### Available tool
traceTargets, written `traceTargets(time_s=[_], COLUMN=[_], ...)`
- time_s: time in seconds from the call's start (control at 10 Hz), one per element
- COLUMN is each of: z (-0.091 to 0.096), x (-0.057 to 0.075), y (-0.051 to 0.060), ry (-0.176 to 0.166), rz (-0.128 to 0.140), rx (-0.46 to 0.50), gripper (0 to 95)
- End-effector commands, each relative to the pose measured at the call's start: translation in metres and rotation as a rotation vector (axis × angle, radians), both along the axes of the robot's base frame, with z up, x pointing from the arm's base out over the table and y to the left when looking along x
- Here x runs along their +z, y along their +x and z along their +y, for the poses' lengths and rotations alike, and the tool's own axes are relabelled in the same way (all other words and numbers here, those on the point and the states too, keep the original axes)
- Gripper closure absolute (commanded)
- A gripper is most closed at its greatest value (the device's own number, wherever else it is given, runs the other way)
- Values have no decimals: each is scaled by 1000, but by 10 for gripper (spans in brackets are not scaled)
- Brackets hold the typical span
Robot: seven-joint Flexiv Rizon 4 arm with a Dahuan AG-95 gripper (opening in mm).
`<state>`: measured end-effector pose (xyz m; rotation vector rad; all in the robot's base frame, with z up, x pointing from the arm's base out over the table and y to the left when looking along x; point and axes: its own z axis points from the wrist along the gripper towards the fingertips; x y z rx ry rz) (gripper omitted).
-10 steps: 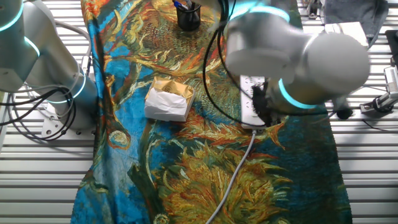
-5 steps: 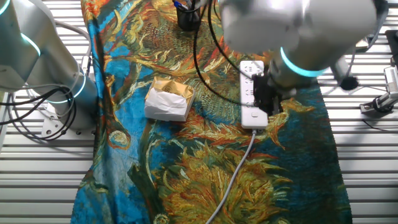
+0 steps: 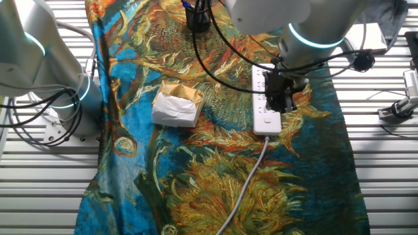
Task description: Turn off the power strip by pressing the button
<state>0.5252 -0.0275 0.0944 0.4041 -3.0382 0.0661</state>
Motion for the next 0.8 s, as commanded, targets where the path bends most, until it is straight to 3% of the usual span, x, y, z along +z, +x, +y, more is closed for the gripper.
traceTargets(time_s=[0.1,0.4,0.8], z=[0,0,0], x=[1,1,0], y=[-2,-2,-3], ry=[16,10,15], rz=[3,2,4], rx=[4,-49,-12], gripper=[950,950,950])
